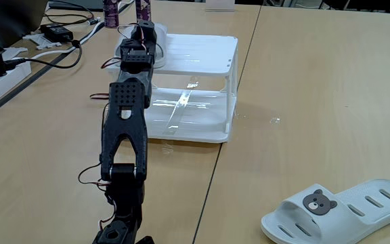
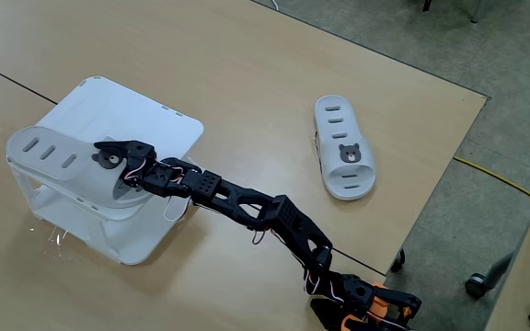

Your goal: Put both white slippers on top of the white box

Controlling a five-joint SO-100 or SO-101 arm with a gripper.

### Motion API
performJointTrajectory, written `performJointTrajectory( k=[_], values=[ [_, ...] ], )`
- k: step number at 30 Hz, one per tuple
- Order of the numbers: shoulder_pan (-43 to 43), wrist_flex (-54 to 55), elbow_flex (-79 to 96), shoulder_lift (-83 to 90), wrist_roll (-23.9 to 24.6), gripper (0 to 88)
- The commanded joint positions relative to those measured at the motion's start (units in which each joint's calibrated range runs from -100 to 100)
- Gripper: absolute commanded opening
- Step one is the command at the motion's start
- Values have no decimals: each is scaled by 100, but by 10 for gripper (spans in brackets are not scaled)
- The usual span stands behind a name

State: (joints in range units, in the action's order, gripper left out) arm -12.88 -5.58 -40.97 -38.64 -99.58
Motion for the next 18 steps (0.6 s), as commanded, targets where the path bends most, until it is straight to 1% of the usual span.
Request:
performJointTrajectory(
  k=[1,5,13,18],
  values=[
    [38,23,538,1302,-42,246],
    [38,23,1143,1798,-42,246],
    [22,23,1116,1967,-42,246],
    [-27,-158,1612,2404,-42,247]
  ],
)
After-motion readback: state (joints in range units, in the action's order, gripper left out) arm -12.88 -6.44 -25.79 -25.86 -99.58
